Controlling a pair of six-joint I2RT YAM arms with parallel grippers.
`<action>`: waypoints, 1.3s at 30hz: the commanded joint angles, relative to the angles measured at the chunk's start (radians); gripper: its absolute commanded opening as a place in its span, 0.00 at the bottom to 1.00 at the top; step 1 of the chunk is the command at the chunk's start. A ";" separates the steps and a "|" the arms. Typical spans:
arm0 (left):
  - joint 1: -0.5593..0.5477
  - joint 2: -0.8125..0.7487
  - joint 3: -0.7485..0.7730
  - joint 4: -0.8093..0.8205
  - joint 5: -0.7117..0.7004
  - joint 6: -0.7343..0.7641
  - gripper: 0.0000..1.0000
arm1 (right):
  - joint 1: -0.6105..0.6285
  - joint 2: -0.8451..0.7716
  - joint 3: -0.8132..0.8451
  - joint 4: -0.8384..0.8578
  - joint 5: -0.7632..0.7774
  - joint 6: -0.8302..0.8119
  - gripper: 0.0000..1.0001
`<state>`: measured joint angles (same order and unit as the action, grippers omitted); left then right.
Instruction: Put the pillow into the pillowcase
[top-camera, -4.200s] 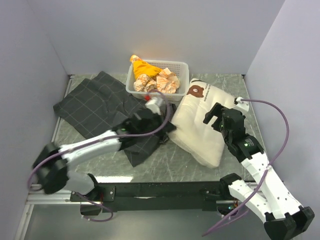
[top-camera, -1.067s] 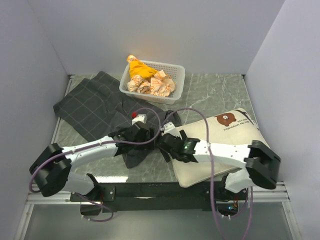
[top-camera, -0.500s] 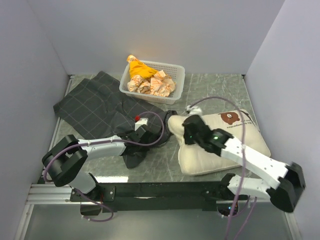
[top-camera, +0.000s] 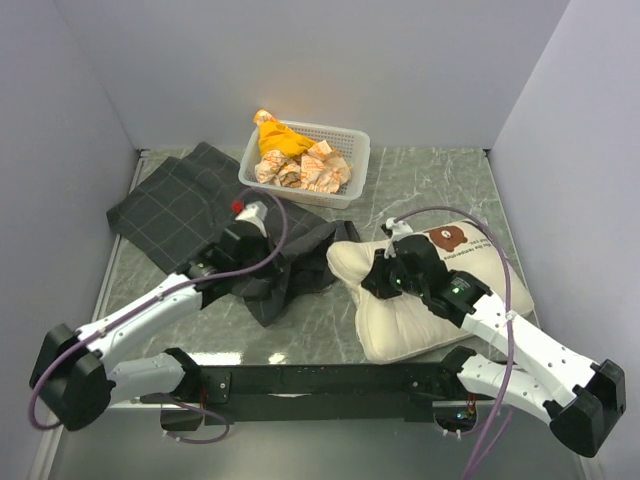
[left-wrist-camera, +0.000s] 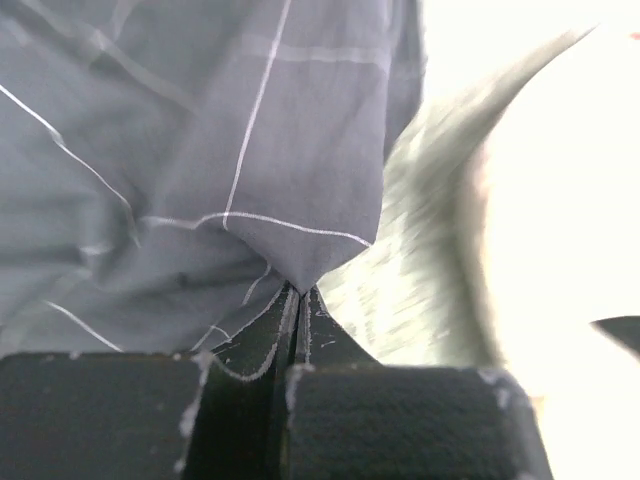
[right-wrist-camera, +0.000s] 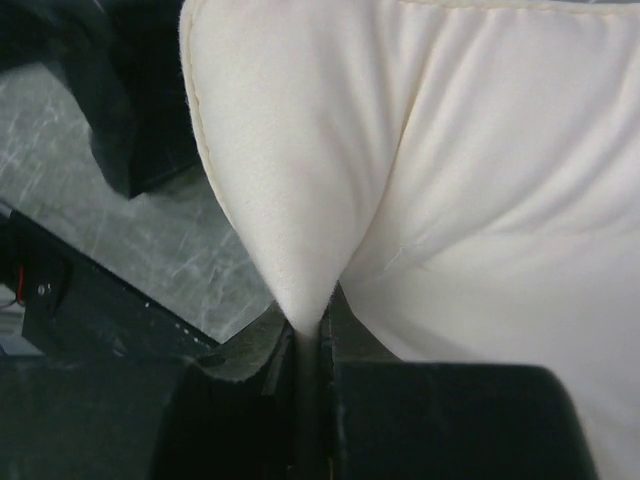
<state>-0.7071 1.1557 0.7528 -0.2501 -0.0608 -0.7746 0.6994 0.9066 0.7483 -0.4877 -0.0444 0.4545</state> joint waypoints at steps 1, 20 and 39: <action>0.092 -0.071 0.049 -0.011 0.177 0.026 0.01 | 0.006 -0.020 -0.027 0.149 -0.136 0.039 0.00; 0.164 -0.134 0.074 0.020 0.410 0.011 0.01 | 0.190 0.311 0.166 0.255 -0.026 0.139 0.00; 0.155 -0.409 -0.147 0.052 0.676 -0.051 0.01 | 0.080 0.626 0.304 0.497 0.173 0.427 0.00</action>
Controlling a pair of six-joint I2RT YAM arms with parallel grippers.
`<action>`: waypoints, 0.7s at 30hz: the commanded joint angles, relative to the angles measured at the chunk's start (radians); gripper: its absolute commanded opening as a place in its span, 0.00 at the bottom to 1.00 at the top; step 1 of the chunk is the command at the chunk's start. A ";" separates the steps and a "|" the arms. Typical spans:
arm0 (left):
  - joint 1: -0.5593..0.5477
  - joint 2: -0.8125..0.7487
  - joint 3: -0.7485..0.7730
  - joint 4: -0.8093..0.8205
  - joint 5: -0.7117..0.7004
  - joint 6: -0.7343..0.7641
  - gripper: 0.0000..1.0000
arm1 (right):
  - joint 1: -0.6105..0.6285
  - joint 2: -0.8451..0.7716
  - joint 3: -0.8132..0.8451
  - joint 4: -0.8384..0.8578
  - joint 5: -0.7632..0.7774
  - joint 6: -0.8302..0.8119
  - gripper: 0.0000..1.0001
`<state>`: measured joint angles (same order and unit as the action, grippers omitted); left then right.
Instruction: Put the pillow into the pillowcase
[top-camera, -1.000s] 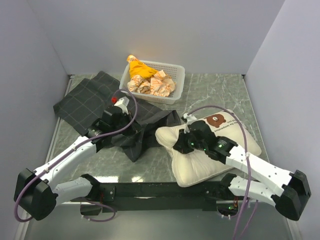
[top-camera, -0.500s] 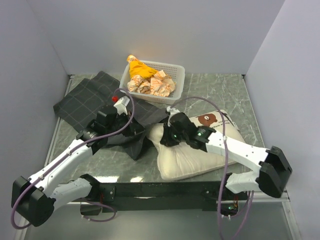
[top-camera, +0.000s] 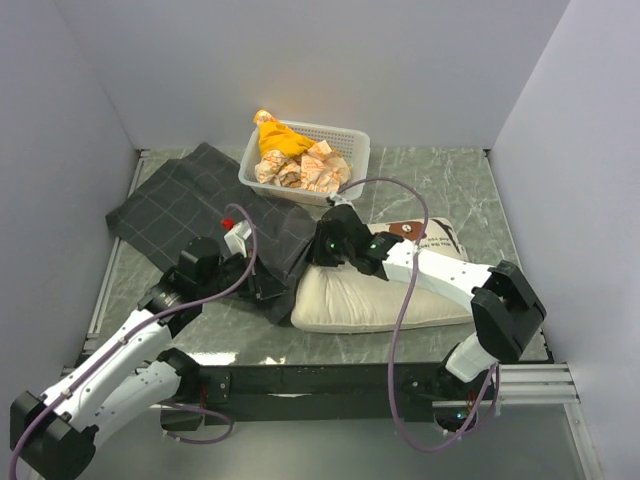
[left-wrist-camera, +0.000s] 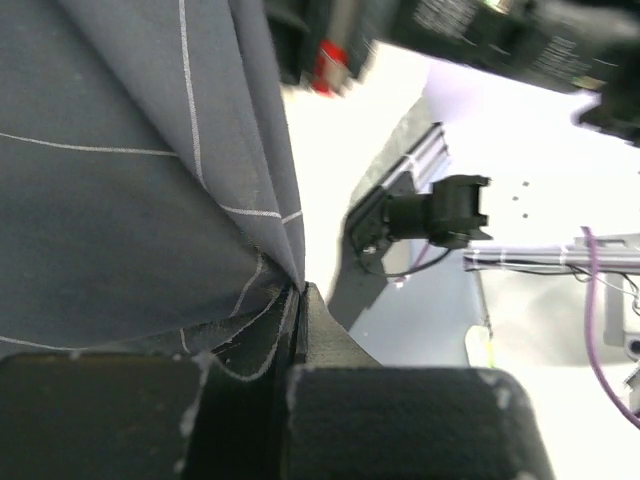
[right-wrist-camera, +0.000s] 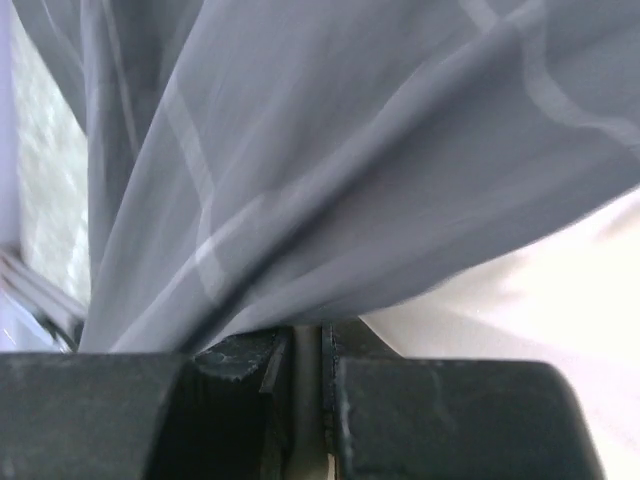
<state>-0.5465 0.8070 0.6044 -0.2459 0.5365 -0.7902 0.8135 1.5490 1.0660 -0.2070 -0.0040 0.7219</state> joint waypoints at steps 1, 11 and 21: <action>-0.006 -0.074 0.001 0.040 0.076 -0.040 0.01 | -0.031 -0.021 -0.037 0.251 0.156 0.189 0.00; -0.052 -0.080 -0.011 0.119 0.051 -0.176 0.01 | -0.024 0.011 -0.130 0.484 0.380 0.445 0.00; -0.168 0.055 0.049 -0.012 -0.210 -0.044 0.58 | -0.025 0.045 -0.172 0.609 0.358 0.429 0.00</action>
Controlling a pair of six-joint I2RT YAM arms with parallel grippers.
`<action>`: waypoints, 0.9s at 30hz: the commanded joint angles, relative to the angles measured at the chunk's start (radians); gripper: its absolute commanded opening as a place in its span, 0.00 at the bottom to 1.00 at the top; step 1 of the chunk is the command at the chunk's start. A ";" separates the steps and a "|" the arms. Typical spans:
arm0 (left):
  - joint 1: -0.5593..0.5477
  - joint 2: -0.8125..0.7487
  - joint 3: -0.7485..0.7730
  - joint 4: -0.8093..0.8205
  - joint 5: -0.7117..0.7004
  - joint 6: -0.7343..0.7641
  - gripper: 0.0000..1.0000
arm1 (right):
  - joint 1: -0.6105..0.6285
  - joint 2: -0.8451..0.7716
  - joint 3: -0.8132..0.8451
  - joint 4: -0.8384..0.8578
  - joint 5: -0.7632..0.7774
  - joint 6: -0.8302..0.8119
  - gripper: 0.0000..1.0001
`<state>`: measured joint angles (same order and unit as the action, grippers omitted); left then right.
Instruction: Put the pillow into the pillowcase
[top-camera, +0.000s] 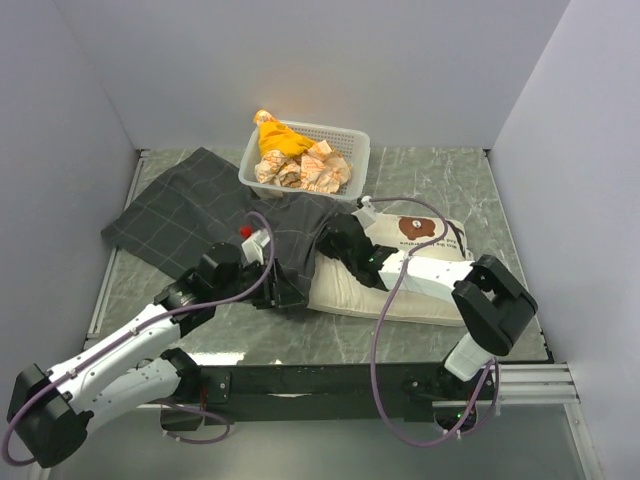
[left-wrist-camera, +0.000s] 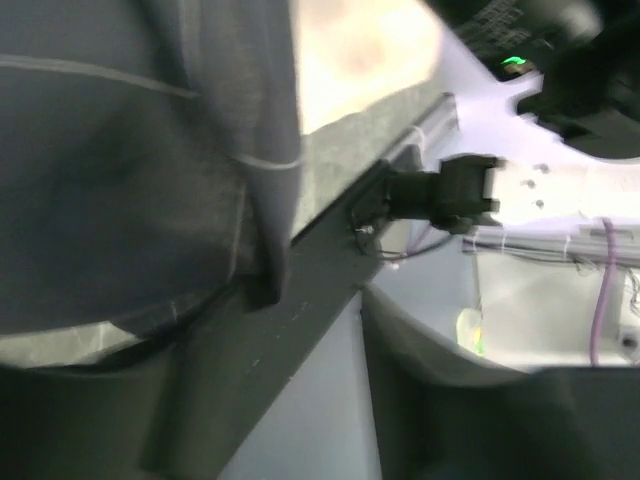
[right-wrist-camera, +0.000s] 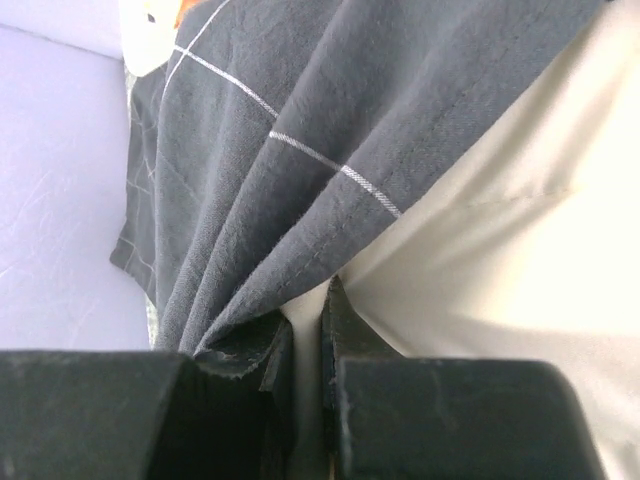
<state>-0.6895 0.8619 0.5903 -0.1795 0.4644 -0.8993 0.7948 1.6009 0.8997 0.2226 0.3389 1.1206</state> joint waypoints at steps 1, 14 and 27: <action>-0.027 -0.012 0.066 -0.095 -0.165 0.074 0.66 | -0.008 -0.012 -0.008 0.184 -0.015 0.018 0.00; -0.156 -0.127 -0.046 -0.249 -0.523 0.005 0.79 | -0.008 -0.162 -0.056 -0.020 -0.129 -0.065 0.79; -0.349 0.017 -0.152 -0.045 -0.717 -0.113 0.72 | 0.024 -0.484 -0.203 -0.204 -0.026 -0.375 0.86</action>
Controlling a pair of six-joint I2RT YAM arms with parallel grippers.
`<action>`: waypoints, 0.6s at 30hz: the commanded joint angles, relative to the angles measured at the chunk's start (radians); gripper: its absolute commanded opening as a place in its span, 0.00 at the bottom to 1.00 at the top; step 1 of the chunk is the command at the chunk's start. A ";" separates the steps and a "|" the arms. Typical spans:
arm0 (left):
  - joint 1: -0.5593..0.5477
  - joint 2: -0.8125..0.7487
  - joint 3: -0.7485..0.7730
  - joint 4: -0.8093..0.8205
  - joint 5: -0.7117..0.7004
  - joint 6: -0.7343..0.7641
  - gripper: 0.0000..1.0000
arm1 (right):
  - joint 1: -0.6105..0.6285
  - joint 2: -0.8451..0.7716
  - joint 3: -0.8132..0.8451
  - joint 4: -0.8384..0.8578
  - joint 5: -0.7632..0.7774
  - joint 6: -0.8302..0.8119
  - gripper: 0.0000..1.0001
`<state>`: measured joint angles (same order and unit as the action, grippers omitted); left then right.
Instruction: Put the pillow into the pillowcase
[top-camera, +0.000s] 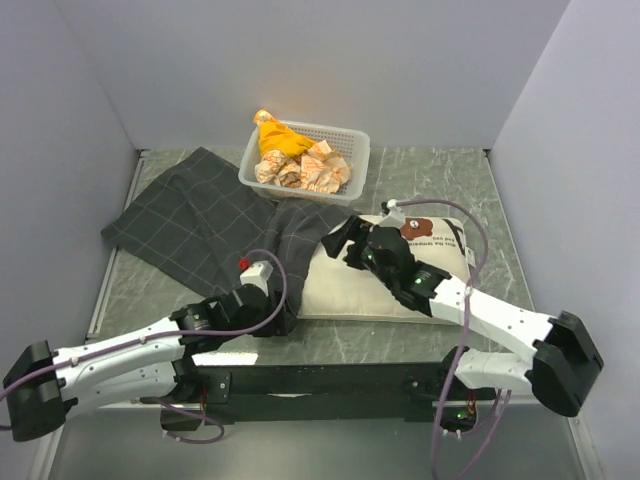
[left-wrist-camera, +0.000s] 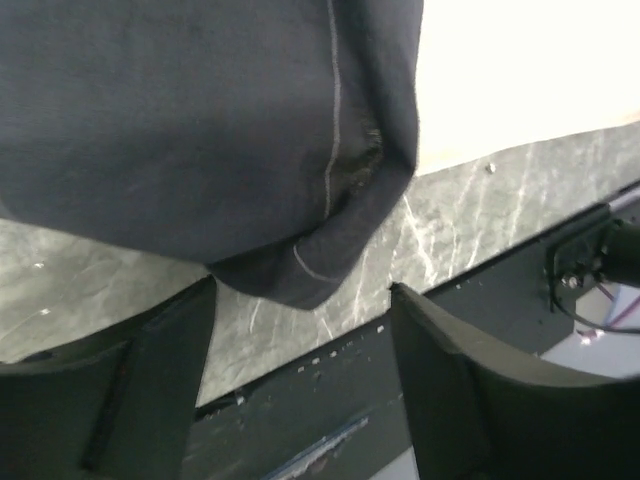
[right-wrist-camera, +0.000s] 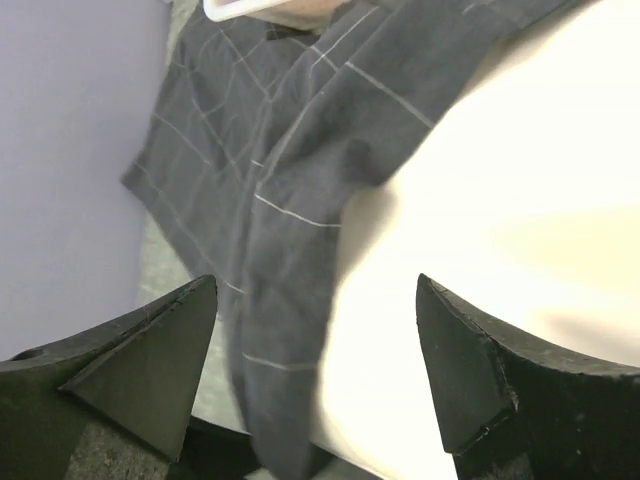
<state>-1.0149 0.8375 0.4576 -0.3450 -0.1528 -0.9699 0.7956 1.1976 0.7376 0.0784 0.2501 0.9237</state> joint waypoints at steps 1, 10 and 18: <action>-0.027 0.052 -0.019 0.132 -0.117 -0.044 0.66 | 0.055 -0.099 -0.050 -0.072 0.070 -0.213 0.86; -0.031 0.083 0.030 0.124 -0.137 -0.067 0.04 | 0.246 0.025 -0.069 -0.151 0.164 -0.417 0.92; -0.031 0.037 0.039 0.141 -0.122 -0.079 0.01 | 0.290 0.270 0.042 -0.189 0.104 -0.506 0.89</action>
<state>-1.0409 0.9031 0.4454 -0.2527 -0.2626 -1.0374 1.0737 1.3727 0.7113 -0.0753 0.3740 0.4797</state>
